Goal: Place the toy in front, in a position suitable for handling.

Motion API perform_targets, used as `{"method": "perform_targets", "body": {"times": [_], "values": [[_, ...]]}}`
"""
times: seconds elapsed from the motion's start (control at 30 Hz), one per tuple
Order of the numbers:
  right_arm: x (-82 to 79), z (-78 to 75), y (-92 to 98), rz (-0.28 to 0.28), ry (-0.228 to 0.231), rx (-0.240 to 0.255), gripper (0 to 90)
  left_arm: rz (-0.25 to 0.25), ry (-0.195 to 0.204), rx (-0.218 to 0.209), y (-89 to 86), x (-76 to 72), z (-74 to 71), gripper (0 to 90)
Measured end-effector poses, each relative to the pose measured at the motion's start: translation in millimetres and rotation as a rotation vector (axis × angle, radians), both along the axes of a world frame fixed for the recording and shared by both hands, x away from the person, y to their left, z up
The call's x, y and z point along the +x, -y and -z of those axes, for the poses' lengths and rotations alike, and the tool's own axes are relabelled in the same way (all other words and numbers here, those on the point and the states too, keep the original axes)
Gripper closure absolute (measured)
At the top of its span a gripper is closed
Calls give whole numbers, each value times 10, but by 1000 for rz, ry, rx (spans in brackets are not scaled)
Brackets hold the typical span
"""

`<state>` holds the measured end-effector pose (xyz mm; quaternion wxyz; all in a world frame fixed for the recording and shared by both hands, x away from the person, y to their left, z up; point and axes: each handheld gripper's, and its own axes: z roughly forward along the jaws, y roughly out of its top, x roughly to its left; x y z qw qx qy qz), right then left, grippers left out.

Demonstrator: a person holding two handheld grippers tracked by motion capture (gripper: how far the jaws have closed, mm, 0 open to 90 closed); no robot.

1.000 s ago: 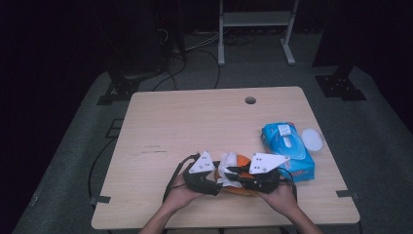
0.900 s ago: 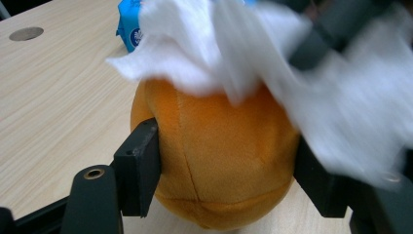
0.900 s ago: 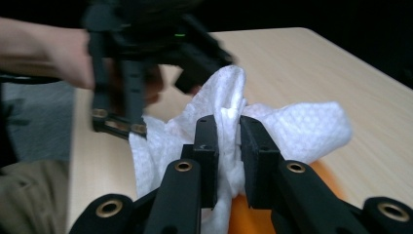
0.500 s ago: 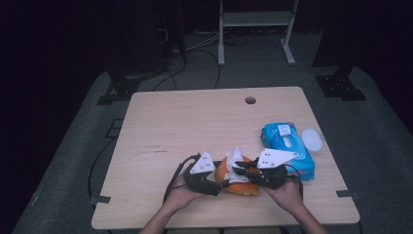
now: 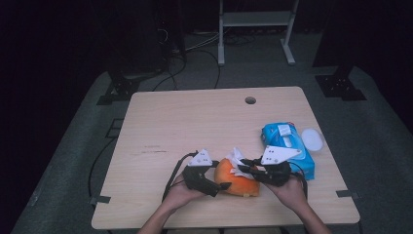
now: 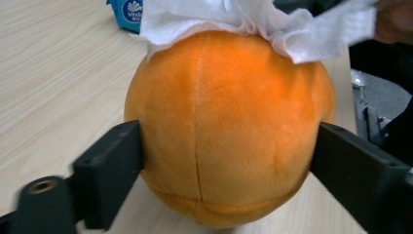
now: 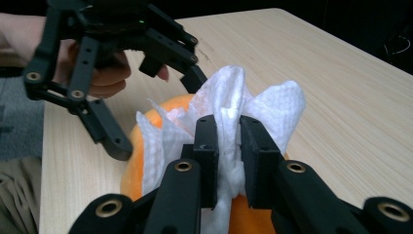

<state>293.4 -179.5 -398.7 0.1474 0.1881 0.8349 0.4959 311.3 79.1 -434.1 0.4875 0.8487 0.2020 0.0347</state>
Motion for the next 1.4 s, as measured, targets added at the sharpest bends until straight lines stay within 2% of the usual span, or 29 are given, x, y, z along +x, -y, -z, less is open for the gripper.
{"method": "perform_targets", "body": {"times": [0.07, 0.13, 0.17, 0.2, 0.23, 0.27, 0.33, 0.4, 0.47, 0.5, 0.53, 0.6, 0.63, 0.67, 0.7, 0.8, 0.83, 0.87, 0.93, 1.07, 1.17, 1.23, 1.4], "values": [[-28, 3, -54, -8, 7, -14, 774, -2, 13, 12, -5, -19, 2, 206], [-59, 2, -113, -25, 8, -10, 774, 25, 75, 41, 1, -67, -28, 241], [-77, -7, -146, -49, -2, 4, 774, 25, 75, 41, 1, -67, -28, 257], [-77, -7, -146, -49, -2, 4, 774, 36, 89, 39, 10, -82, -31, 257], [-110, -12, -215, -89, -13, 21, 774, 62, 132, 63, 38, -114, -46, 271], [-127, -14, -242, -93, -3, 6, 774, 66, 142, 74, 42, -120, -50, 271], [-134, -30, -252, -85, 15, -10, 775, 65, 130, 59, 20, -107, -43, 270], [-88, -47, -186, -54, 11, 2, 774, 63, 116, 57, 6, -93, -35, 257], [-36, -42, -102, -15, 13, -5, 774, 56, 108, 51, 2, -84, -34, 197], [-36, -42, -102, -15, 13, -5, 774, 48, 87, 39, -1, -66, -38, 197], [-3, -22, -40, -4, -11, 19, 775, 40, 46, 14, 7, -45, -38, 136], [-19, -17, -67, -12, -6, 11, 775, 38, 39, 15, 22, -49, -25, 141], [-41, -17, -101, -18, -1, 1, 775, 42, 58, 29, 19, -60, -24, 177], [-41, -17, -101, -18, -1, 1, 775, 42, 58, 29, 19, -60, -24, 212], [-83, -15, -184, -39, 7, -9, 774, 48, 86, 36, 19, -86, -29, 235], [-132, -18, -291, -78, -4, 1, 775, 76, 154, 62, 67, -151, -66, 269], [-150, -18, -335, -88, 3, -9, 775, 76, 154, 62, 67, -151, -66, 271], [-162, -22, -366, -93, 17, -26, 775, 85, 180, 77, 88, -178, -71, 271], [-162, -30, -373, -93, 26, -37, 775, 87, 176, 70, 70, -167, -66, 271], [-48, -56, -174, -27, 9, -15, 776, 85, 155, 60, 36, -134, -38, 265], [2, -33, -51, 6, -13, -4, 776, 70, 115, 47, 39, -104, -45, 181], [1, -18, -42, 7, -12, 1, 775, 61, 74, 30, 60, -87, -45, 121], [-48, -14, -144, -1, -4, -20, 776, 57, 64, 34, 63, -89, -31, 128]]}}
